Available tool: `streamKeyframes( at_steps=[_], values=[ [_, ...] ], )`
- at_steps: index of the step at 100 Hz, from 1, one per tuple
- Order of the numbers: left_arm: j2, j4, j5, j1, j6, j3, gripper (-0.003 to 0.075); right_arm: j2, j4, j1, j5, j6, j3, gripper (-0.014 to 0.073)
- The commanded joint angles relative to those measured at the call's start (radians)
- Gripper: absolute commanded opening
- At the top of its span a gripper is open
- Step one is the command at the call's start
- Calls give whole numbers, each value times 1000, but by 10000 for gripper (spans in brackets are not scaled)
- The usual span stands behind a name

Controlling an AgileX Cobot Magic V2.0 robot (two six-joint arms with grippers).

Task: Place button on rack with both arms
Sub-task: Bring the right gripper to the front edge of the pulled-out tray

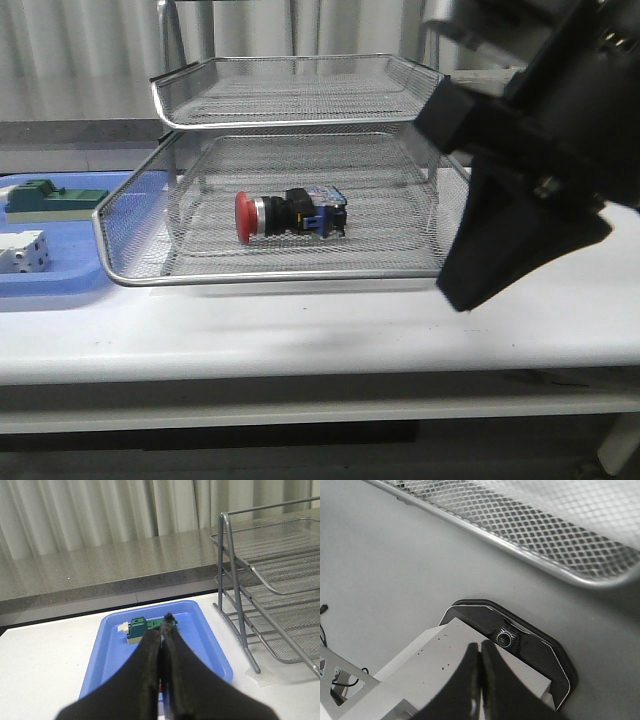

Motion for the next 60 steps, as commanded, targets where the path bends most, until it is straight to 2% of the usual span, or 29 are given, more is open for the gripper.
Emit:
streamKeyframes(
  at_steps=[1, 30, 60],
  values=[
    [7, -10, -85, 1, -11, -27, -20, 26, 39, 43, -86, -14, -34, -66],
    [7, -10, -85, 1, -11, -27, -20, 196, 39, 181, -250, -14, -60, -66],
    [7, -10, -85, 1, -11, -27, -20, 308, -27, 192, -310, -15, -162, -66]
  ],
)
